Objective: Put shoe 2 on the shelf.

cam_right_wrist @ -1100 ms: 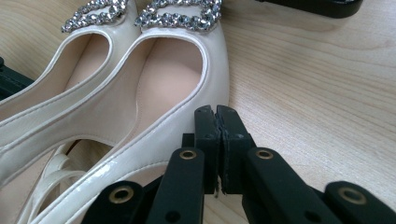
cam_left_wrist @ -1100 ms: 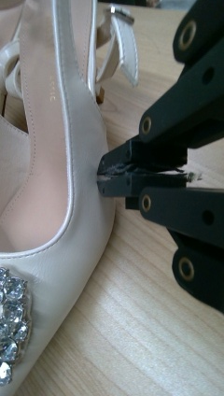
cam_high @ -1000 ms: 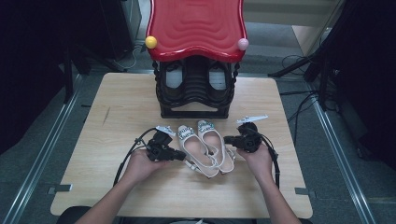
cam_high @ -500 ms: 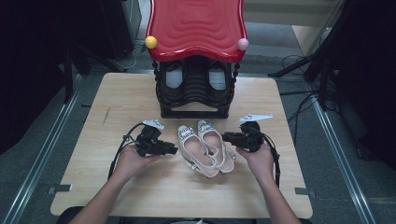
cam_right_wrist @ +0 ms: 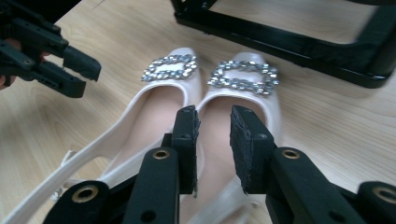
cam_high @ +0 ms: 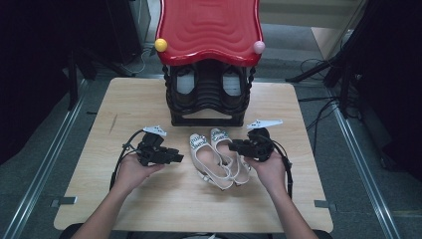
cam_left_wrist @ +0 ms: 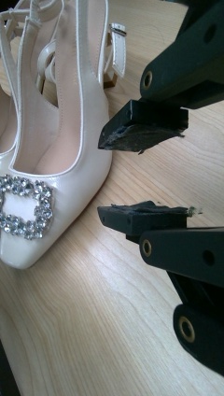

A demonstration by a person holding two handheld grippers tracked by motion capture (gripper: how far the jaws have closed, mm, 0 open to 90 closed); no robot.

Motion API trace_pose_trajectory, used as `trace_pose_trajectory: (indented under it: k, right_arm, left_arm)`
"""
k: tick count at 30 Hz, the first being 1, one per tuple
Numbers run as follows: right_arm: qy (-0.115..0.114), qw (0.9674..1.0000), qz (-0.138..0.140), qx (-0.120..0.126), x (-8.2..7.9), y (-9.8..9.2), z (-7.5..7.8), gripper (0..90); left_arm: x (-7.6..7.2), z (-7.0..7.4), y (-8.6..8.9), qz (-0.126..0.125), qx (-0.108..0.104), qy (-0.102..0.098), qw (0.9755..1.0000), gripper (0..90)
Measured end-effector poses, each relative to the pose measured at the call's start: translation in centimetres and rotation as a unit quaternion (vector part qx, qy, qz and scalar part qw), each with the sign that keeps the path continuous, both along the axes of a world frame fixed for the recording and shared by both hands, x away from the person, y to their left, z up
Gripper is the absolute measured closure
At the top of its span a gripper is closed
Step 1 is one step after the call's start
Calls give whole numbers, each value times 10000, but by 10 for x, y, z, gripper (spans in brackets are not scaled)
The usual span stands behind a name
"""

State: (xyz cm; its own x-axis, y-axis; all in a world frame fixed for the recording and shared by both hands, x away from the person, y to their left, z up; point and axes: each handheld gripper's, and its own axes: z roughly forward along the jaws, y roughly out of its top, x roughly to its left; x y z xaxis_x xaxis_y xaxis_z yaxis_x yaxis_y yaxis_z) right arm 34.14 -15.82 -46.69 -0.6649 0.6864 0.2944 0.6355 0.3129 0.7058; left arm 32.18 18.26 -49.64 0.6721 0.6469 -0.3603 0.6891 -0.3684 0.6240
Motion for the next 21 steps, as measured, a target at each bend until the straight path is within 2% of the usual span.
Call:
trace_pose_trajectory:
  k: [5,10,14,17,21]
  right_arm:
    - [78,9998,168,-100,-1,15,-1,723]
    - [161,9990,331,-239,0,31,-4,713]
    - [262,9980,377,-423,0,40,-7,689]
    - [442,9961,439,-626,2,46,-12,670]
    - [530,9942,376,-853,3,51,-14,674]
  left_arm:
    - [-3,-1,2,52,98,-26,9999,603]
    - [-5,-1,6,112,73,-43,9999,601]
    - [-7,-2,10,157,93,-55,9998,601]
    - [-8,-2,11,178,95,-40,9998,601]
    - [-8,-2,12,189,134,-60,9997,601]
